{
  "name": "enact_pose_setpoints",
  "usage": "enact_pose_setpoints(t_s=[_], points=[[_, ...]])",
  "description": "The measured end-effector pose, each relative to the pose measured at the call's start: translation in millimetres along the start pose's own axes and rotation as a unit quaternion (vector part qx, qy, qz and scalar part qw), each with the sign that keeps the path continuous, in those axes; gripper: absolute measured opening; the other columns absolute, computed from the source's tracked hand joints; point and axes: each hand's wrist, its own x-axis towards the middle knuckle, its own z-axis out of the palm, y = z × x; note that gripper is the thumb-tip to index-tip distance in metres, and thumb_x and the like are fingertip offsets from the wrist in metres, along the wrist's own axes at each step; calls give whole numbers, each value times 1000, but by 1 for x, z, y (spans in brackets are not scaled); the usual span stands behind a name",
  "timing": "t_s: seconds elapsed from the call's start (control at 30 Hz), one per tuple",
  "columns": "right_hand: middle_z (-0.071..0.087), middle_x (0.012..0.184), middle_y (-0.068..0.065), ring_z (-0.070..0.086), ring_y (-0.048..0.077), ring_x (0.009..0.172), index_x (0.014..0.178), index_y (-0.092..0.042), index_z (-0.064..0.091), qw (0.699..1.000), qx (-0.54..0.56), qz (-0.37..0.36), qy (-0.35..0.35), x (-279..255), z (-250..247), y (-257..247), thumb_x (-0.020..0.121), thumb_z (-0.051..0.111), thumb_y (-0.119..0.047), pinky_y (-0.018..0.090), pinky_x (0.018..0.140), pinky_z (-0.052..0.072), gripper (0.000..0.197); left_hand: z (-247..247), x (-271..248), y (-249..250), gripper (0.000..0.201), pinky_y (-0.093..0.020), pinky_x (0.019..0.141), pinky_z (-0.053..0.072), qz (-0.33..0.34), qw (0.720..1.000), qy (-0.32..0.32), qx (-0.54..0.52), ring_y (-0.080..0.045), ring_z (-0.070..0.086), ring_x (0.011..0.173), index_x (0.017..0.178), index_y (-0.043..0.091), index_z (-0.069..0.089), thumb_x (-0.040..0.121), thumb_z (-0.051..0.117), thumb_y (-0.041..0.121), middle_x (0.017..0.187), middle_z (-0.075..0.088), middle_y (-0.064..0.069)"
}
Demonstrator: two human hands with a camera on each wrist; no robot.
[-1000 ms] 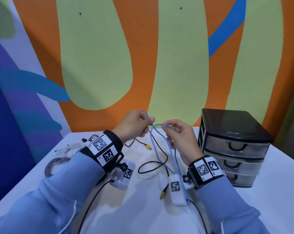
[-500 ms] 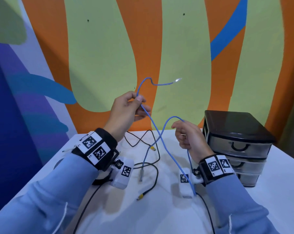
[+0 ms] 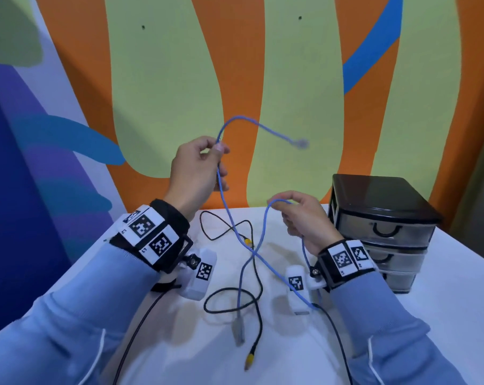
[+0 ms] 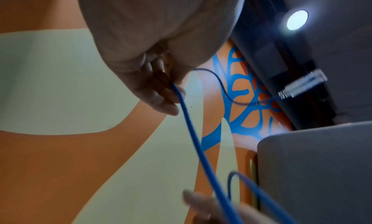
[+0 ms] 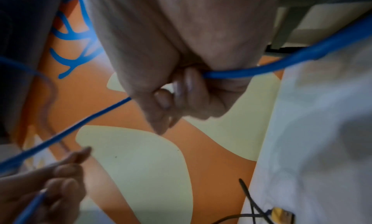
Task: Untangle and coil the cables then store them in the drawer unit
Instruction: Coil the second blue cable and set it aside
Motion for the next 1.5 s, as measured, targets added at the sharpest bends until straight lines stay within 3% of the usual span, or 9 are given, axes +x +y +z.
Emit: enact_pose_setpoints(t_s=[0.17,0.37,0.5,0.7,0.87,1.0,1.27,1.4,1.5], points=[[59,84,-5,51,13,69,98,-18,63,975,-69,-129,169,3,8,-11,105,54,-10,18,55,39,13,-4,-18,-33,25,-33,55,57,-68,995,-33,67,-17,49,49,103,5,72,111,53,18,67,51,-5],[45,69,-4,42,16,63,77,-20,53,970,-42,-97,221,-7,6,-27,107,53,-36,31,58,32,34,-12,-36,-58,24,-42,63,64,-150,985,-2,88,-23,62,53,101,6,69,112,50,18,78,63,-13],[45,53,3,43,24,53,59,-10,54,922,-362,-94,98,-15,-8,-34,92,74,-47,30,54,34,53,-19,-46,-63,21,-37,62,57,-149,977,-20,152,-23,61,58,89,11,74,105,63,19,77,71,-10],[66,55,11,66,23,44,71,0,62,945,-285,-69,145,-21,-9,-27,97,69,-46,37,56,55,54,-12,-80,-51,18,-22,49,48,-198,972,-122,17,-15,61,51,100,-4,70,105,65,13,77,71,-13],[67,61,9,63,18,51,88,-4,66,977,-211,-23,18,-54,-19,-44,93,78,-25,27,51,52,25,-22,-79,-54,20,-34,74,66,-130,991,13,-18,-26,76,71,103,-3,70,109,58,12,87,74,-22],[70,66,7,61,16,58,97,-11,71,969,-241,-50,-24,-88,-33,-70,92,77,-18,28,54,52,10,-33,-69,-35,21,-26,69,60,-52,995,22,-86,-21,71,72,105,3,69,111,55,17,88,73,-16],[46,153,-14,40,-2,142,160,-51,19,926,-338,-125,-115,-110,-48,-117,58,93,-65,33,114,38,127,-22,-47,27,23,-22,64,44,114,992,-59,8,-6,56,63,108,6,75,110,60,23,69,65,4],[58,140,-10,49,-2,134,157,-36,37,929,-293,-220,-47,-110,-18,-133,84,79,-58,24,104,43,87,-2,-59,43,19,-27,63,55,125,979,-160,18,-16,55,58,107,10,76,109,61,22,62,57,11],[68,86,3,63,16,77,120,-23,73,931,-274,-236,-53,-109,-5,-135,98,67,-51,36,71,52,36,5,-71,51,20,-37,54,57,137,969,-206,23,-20,51,47,94,22,75,109,61,20,61,47,0]])
